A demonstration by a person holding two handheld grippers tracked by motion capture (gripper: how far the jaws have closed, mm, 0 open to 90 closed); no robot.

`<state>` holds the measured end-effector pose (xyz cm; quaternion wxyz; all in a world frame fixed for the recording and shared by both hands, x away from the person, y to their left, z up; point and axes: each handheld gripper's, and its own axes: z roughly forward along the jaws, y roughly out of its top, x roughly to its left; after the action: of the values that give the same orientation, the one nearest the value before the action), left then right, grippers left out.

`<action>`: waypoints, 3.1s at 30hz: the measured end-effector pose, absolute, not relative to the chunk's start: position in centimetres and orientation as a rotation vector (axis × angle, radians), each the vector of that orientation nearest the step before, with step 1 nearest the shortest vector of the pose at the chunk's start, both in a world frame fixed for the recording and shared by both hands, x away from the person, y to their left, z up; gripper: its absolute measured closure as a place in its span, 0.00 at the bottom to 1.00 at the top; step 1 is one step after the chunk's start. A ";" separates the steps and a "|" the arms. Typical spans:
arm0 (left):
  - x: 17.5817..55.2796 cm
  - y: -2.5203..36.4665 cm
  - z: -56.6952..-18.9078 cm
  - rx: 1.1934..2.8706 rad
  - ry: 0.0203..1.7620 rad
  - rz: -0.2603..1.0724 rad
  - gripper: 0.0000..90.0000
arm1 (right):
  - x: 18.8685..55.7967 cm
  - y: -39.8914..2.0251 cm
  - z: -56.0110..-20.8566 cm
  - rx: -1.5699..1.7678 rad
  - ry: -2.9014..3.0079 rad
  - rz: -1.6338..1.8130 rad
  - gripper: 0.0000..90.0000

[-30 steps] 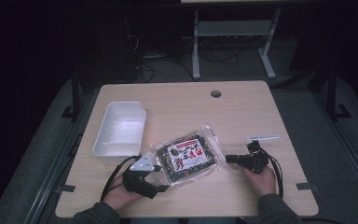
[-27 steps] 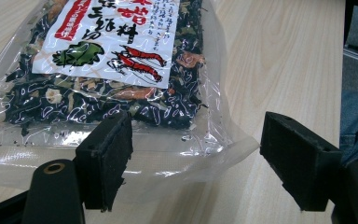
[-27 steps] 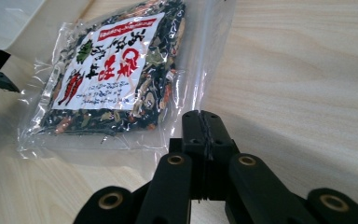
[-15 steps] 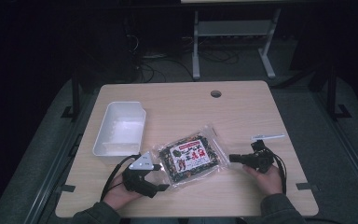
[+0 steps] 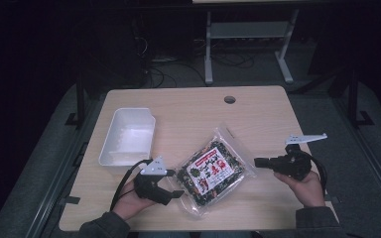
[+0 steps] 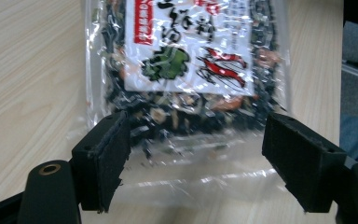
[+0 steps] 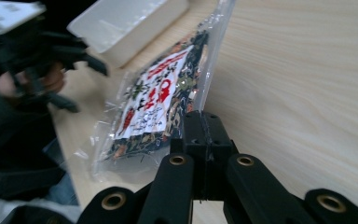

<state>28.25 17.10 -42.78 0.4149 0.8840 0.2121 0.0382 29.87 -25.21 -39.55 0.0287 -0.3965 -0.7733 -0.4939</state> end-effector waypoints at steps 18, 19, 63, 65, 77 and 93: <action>31.4 14.8 -44.1 2.164 0.558 -0.074 0.28 | 28.5 -25.1 -33.6 -0.931 -2.491 -1.580 1.00; 31.6 14.7 -44.2 2.156 0.563 -0.098 0.29 | 28.5 -25.0 -33.5 -0.932 -2.496 -1.582 1.00; 30.6 15.6 -43.4 2.145 0.435 -0.082 0.71 | 29.9 -21.1 -40.8 -1.068 -2.298 -1.699 0.33; 30.6 15.7 -43.4 2.145 0.434 -0.081 0.71 | 29.8 -21.0 -40.8 -1.065 -2.297 -1.704 0.34; 30.5 15.6 -43.5 2.138 0.439 -0.081 0.70 | 29.6 -19.7 -41.1 -1.046 -2.296 -1.762 0.60; 30.4 15.4 -43.7 2.144 0.440 -0.063 0.70 | 29.6 -19.3 -40.5 -0.948 -2.180 -1.819 0.82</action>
<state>30.41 15.35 -43.65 0.4581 0.8704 0.1786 -0.0256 29.62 -19.32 -40.54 0.0742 -0.3158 -0.7263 -0.6060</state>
